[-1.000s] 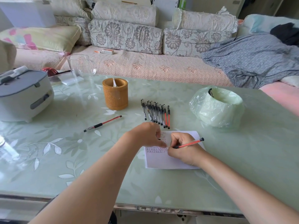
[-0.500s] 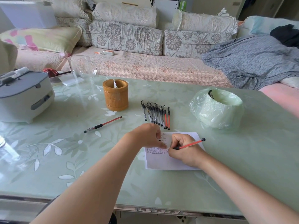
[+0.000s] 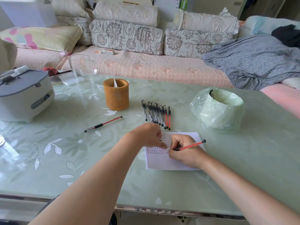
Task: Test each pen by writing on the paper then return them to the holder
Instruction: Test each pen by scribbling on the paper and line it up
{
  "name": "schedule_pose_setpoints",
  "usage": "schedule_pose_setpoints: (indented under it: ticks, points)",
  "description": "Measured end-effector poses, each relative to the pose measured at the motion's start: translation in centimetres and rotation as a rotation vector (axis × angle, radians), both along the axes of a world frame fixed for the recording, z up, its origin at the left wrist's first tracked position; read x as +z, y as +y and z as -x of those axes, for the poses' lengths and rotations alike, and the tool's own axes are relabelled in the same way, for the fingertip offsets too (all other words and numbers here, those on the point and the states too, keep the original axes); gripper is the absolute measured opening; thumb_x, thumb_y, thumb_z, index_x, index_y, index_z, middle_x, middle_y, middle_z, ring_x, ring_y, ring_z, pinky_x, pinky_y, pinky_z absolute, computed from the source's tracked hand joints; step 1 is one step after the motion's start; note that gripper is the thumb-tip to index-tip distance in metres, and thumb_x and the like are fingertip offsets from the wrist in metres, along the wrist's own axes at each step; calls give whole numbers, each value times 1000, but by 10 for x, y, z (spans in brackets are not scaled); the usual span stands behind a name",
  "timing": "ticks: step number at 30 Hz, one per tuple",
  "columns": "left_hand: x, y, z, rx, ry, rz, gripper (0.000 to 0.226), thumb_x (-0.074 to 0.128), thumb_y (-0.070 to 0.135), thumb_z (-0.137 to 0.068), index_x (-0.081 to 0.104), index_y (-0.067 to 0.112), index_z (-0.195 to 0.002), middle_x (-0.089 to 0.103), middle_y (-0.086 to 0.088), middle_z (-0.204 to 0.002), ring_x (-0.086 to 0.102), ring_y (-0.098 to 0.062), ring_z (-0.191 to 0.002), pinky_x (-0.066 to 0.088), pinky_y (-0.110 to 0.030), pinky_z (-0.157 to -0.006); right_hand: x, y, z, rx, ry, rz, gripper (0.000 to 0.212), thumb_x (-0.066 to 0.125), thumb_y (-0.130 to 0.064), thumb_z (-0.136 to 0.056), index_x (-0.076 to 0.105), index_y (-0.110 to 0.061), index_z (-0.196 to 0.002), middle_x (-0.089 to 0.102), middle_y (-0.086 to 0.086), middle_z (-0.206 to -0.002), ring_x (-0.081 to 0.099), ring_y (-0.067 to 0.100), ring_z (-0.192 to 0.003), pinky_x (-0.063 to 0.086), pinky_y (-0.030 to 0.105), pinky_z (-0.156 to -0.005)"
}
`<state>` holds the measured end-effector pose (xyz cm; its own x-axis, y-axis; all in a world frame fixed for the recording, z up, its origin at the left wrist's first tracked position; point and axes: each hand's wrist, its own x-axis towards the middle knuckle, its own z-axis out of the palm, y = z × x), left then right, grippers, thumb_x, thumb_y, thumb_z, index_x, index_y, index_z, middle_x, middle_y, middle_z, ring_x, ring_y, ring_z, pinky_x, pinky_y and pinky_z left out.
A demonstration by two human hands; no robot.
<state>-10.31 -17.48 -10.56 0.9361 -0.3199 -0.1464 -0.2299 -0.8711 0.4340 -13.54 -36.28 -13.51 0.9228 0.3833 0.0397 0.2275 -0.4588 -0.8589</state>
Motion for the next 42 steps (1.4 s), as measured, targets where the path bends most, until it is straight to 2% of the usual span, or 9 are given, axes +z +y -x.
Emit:
schedule_pose_setpoints:
  ticks: [7,14,19,22,24,27,32,37,42]
  points:
    - [-1,-1,-1,9,7,-5,48,80,51,-70,62,18,-100,61,1,-97,54,-17,-84,47,-30,-73,1,0,1,-2,25,-2,18,64,1,-71,49,-6,-63,47,-5,-57,39,11,-56,30,26,-55]
    - [0,1,1,16,11,7,48,80,51,-70,61,18,-99,58,4,-92,55,-16,-84,49,-32,-76,3,2,1,-8,9,12,18,62,-7,-64,45,-10,-61,41,-11,-54,35,9,-54,26,25,-52]
    - [2,4,1,-1,31,-29,47,79,52,-70,62,22,-101,59,5,-97,57,-16,-89,52,-33,-80,5,-1,0,-112,65,-172,22,63,3,-75,47,-8,-66,45,-3,-52,37,11,-48,29,23,-47]
    - [10,10,2,-31,62,-56,39,79,46,-73,63,26,-103,60,8,-99,60,-15,-94,53,-35,-86,8,0,1,-172,80,-256,20,65,9,-83,54,-5,-73,51,-6,-50,43,12,-45,34,21,-44]
    - [15,16,2,-57,69,-78,34,79,39,-76,65,26,-104,61,10,-98,61,-16,-96,52,-35,-88,10,2,0,-191,93,-278,15,66,7,-85,63,-7,-80,56,-6,-56,46,11,-47,36,19,-44]
    - [18,22,3,-57,68,-85,25,79,32,-78,68,28,-100,62,11,-95,62,-15,-93,52,-33,-86,11,3,-1,-210,122,-275,25,58,3,-93,72,-17,-95,64,5,-66,49,14,-46,37,23,-39]
    - [18,23,2,-41,60,-47,15,77,27,-82,69,27,-94,61,14,-85,62,-13,-87,48,-26,-77,20,5,-3,-127,246,-384,38,42,2,-101,62,-21,-124,71,13,-100,63,24,-62,43,27,-41]
    - [23,22,3,-33,44,-14,12,64,21,-91,73,24,-98,62,15,-91,62,-11,-90,48,-24,-79,37,3,-7,-140,329,-581,45,33,11,-96,66,-9,-119,64,20,-103,63,28,-64,51,35,-48]
    - [30,25,2,-28,5,13,19,55,17,-95,71,26,-98,63,15,-88,63,-8,-85,49,-19,-71,39,-2,-10,-142,210,-443,31,40,3,-99,62,-16,-108,57,7,-87,52,22,-55,47,30,-49]
